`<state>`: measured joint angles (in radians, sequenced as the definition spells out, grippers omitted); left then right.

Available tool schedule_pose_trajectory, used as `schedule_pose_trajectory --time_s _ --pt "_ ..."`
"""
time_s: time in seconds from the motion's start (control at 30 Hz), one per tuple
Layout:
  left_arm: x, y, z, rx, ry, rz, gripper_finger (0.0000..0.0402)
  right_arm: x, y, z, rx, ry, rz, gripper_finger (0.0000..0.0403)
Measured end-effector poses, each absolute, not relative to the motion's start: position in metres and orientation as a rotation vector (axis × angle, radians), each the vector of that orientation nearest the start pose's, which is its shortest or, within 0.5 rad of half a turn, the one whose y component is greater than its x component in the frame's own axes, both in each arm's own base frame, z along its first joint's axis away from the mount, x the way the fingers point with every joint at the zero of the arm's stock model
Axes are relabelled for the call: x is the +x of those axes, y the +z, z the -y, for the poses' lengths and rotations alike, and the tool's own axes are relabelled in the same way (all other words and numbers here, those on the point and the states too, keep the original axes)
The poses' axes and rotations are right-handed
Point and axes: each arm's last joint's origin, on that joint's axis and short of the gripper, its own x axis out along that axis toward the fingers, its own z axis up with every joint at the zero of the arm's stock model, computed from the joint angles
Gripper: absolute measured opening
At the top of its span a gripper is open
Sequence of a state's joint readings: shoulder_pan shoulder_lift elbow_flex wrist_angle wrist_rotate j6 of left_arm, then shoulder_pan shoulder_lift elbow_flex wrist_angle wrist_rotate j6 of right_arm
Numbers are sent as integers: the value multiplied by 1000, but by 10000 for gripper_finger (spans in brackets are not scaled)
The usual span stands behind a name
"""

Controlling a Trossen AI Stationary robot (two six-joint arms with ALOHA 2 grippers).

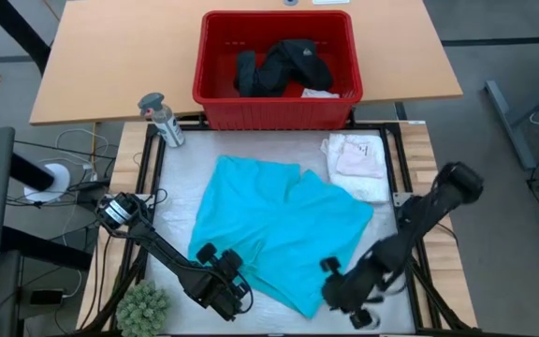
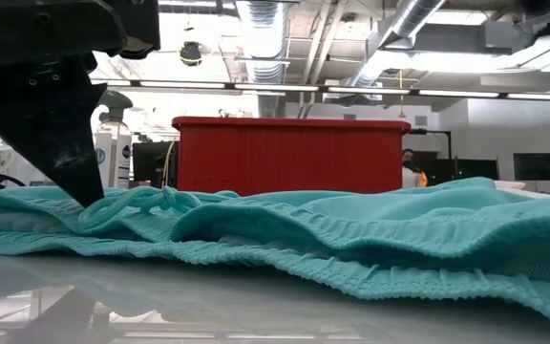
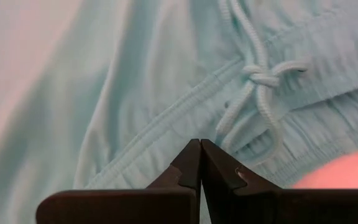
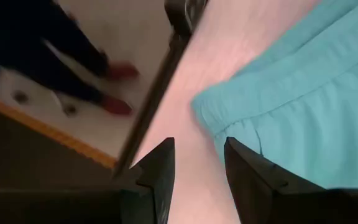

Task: Fold Laundry from Bin
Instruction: Fold the light blue shorts

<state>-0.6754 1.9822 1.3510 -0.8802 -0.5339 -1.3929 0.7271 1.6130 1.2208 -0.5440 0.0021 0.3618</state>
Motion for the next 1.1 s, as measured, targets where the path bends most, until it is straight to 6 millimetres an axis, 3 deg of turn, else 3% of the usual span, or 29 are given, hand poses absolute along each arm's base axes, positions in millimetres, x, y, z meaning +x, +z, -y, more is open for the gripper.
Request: schedule_pose_trajectory --time_s 0.2,0.3,0.53,1.1 --pt "295 157 218 -339 654 -1002 0 283 245 -255 -174 520 -1011 180" --pt "295 157 218 -367 669 -992 0 290 228 -262 -273 536 -1032 189" --pt "295 157 218 -372 669 -995 0 299 209 -269 -368 587 -1019 205" --pt "295 157 218 -423 686 -1000 0 300 195 -270 -422 590 -1058 194"
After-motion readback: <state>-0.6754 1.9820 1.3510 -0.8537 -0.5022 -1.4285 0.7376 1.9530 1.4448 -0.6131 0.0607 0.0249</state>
